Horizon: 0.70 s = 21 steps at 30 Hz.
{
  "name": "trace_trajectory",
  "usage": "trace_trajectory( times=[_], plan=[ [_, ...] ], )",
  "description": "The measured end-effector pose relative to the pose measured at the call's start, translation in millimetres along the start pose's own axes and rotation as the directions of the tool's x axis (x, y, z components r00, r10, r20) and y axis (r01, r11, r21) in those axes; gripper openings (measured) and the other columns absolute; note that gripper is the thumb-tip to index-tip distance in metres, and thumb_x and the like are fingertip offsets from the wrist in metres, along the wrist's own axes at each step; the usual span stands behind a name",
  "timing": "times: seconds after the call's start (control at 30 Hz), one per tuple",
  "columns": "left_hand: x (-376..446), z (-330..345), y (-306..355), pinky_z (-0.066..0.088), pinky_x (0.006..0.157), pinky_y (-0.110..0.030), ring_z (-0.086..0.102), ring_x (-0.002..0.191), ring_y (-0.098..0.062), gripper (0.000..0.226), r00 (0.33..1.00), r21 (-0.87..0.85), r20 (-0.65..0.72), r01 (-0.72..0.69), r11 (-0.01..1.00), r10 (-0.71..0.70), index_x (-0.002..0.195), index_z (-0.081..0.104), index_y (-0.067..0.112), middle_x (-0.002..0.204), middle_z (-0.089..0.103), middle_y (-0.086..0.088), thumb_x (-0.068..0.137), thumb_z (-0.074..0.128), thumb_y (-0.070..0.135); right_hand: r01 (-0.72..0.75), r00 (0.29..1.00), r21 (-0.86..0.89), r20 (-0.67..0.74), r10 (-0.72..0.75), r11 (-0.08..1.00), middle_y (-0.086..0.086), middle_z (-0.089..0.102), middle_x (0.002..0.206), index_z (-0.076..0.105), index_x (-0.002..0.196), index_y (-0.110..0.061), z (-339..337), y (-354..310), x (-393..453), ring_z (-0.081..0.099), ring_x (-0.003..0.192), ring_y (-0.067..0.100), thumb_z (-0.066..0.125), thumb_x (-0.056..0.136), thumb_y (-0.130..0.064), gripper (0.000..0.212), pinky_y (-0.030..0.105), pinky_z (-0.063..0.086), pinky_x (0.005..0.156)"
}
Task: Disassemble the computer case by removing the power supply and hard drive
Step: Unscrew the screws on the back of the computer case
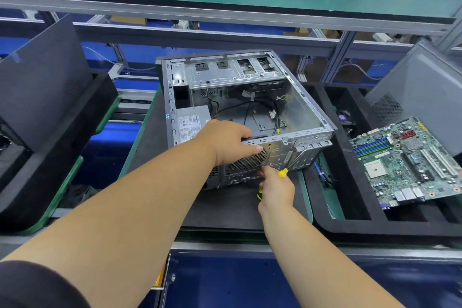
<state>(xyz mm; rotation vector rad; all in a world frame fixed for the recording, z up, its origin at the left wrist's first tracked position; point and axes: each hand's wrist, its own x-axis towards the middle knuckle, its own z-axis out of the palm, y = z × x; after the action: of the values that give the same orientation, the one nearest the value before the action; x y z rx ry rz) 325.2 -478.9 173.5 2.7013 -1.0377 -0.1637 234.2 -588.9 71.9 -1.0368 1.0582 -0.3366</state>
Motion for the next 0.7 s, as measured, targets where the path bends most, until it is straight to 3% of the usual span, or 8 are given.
trace_trajectory(
  times=[0.27,0.7],
  plan=[
    [-1.2,0.6,0.5,0.028,0.079,-0.031,0.054,0.098,-0.027,0.049,0.999,-0.020,-0.005,0.033,0.999,-0.033,0.112,0.065,0.024,0.103,0.067,0.000,0.092,0.046,0.064,0.027,1.000,-0.028,-0.001,-0.027,0.999,0.003,0.056,0.067,0.065,0.085,-0.011,0.4,1.2,0.9,0.034,0.032,0.001,0.066,0.083,-0.015,0.005,0.013,0.028,0.037],
    [0.0,1.0,-0.8,0.029,0.072,-0.031,0.056,0.086,-0.023,0.046,1.000,-0.018,0.003,0.025,1.000,-0.024,0.102,0.065,0.024,0.087,0.065,0.002,0.091,0.046,0.065,-0.006,1.000,-0.100,-0.008,0.006,0.995,0.001,0.059,0.063,0.071,0.090,-0.005,-1.5,-4.4,4.9,0.034,0.032,0.002,0.069,0.081,-0.018,0.016,0.016,0.029,0.039]
  ],
)
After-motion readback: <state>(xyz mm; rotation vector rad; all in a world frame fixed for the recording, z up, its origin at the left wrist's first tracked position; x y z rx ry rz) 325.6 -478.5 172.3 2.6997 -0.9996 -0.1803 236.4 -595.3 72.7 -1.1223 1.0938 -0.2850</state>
